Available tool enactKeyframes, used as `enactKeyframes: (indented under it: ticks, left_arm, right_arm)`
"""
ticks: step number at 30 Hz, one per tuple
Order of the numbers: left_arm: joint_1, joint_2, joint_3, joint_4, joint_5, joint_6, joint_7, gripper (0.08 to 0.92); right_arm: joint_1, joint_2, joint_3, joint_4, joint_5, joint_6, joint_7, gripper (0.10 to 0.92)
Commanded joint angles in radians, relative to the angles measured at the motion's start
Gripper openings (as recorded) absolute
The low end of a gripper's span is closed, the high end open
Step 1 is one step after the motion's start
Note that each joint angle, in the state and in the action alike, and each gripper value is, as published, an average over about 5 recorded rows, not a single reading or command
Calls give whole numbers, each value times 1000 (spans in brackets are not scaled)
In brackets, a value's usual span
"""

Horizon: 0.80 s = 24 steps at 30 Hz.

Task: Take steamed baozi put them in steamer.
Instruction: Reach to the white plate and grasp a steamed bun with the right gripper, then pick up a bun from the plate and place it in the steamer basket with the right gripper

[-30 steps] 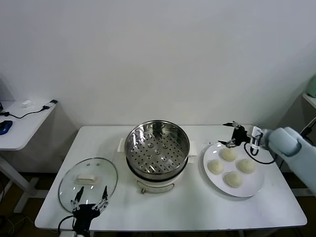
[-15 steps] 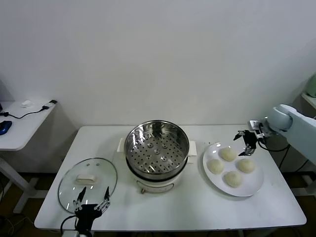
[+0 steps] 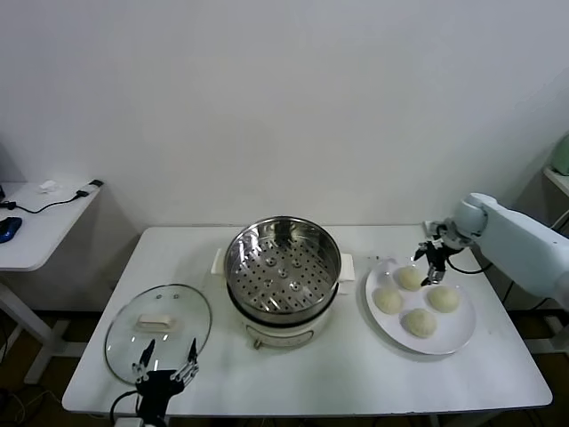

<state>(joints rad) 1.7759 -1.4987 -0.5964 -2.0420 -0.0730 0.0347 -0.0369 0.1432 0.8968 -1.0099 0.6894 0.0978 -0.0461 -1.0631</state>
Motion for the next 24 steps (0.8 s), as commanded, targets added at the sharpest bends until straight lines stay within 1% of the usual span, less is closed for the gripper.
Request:
enactKeyframes:
  ticks: [1,7,10,14,18,20,24]
  left_arm:
    - [0,-3,1,3,3,-2,1,823]
    - [-2,-5,2,3,4,-2,-1,823]
    - [-1,-6,2,2,4,-2,-2,823]
    - [1,-9,2,-1,5,-3,-4,823]
    - [6,-14,6,-5,11,-6,-5,823]
    - [9,-16,8,-6,16,-9,-6,823]
    - [13,-20,15,-5,23,-15,-8,823]
  right_arm:
    - [-38,72,26,-113,-9,-10,9,789]
    - [-51,84,42,-125,-24,-13,23,773]
    - [-50,87,41,-123,-29,-16,24,716]
    - [-32,75,30,-96,-30,-18,22,598]
    - [29,22,-12,12,10,-23,11,500]
    - [98,-14,-56,91,39,-22,3,477]
    - [331,-75,-218,275,122,5,-24,473]
